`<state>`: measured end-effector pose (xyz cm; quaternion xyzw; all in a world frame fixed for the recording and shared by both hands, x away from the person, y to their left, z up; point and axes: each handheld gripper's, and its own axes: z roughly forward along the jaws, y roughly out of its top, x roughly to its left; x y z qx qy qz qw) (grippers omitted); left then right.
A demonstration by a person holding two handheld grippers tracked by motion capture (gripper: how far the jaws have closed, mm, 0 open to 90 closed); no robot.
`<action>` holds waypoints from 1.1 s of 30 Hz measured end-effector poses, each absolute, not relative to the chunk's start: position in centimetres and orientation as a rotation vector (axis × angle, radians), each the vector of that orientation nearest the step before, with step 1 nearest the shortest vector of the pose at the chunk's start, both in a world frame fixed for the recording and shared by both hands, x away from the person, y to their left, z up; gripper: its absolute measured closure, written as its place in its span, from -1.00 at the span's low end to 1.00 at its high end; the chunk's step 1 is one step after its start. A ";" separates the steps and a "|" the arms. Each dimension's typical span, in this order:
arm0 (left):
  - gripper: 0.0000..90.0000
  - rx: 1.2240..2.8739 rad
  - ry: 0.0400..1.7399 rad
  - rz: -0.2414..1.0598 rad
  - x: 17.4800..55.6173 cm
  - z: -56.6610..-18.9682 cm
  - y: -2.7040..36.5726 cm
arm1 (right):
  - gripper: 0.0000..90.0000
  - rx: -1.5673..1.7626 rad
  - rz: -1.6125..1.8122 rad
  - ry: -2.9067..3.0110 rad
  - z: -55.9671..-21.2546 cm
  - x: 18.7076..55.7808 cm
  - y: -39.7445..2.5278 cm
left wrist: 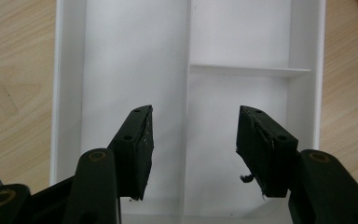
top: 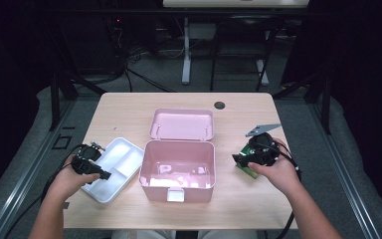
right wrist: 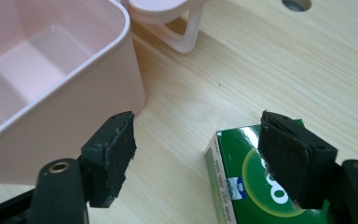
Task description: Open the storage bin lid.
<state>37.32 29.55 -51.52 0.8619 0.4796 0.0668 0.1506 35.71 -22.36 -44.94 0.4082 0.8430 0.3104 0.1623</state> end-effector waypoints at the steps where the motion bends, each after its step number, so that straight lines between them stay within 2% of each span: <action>1: 0.01 2.471 1.385 0.189 37.3 -51.5 29.6 | -0.45 1.169 0.864 2.420 -44.9 35.9 -22.3; 16: -0.05 2.455 1.384 0.184 37.0 -51.4 29.6 | -0.49 1.077 0.509 2.589 -45.0 40.1 -22.1; 24: -0.06 2.467 1.367 0.164 37.1 -51.5 29.2 | -0.70 1.118 0.307 2.640 -45.3 42.6 -23.1; 28: -0.06 2.462 1.370 0.166 37.0 -51.4 29.4 | -0.89 1.166 0.207 2.701 -45.9 43.5 -23.4; 33: -0.06 2.447 1.370 0.173 36.9 -51.1 29.5 | -0.95 1.218 0.121 2.735 -47.0 44.3 -23.6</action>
